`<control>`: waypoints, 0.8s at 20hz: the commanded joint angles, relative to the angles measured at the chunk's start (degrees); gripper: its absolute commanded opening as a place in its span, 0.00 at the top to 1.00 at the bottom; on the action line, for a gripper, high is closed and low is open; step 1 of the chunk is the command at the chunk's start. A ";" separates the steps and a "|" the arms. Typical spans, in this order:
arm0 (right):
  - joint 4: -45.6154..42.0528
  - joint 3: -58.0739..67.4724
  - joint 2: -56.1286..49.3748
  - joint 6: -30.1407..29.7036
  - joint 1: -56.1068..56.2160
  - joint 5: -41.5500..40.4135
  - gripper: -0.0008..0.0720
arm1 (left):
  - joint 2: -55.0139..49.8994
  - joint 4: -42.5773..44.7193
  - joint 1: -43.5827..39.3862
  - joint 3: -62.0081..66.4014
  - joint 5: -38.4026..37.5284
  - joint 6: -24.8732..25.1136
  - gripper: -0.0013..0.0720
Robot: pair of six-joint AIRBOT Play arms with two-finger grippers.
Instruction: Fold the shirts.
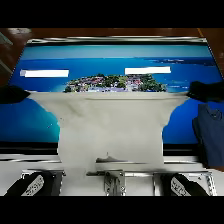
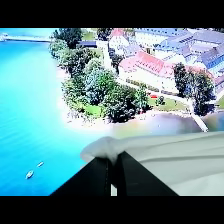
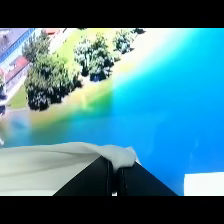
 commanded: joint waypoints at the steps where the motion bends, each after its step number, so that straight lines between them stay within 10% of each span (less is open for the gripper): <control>1: 3.45 -3.43 -13.86 1.62 6.97 -26.01 0.90 | -14.91 -9.25 -1.75 -2.29 16.57 0.39 0.93; 7: 3.63 -3.45 -28.96 1.88 14.10 -55.78 0.90 | -31.06 -13.38 -6.95 2.10 38.80 4.07 0.93; 11: 3.63 -3.45 -32.72 1.90 14.19 -57.40 0.90 | -36.48 -13.42 -9.90 2.08 46.12 3.80 0.93; 16: 4.42 -3.43 -31.54 2.43 14.10 -49.33 0.90 | -37.13 -13.00 -9.57 2.12 35.65 3.30 0.93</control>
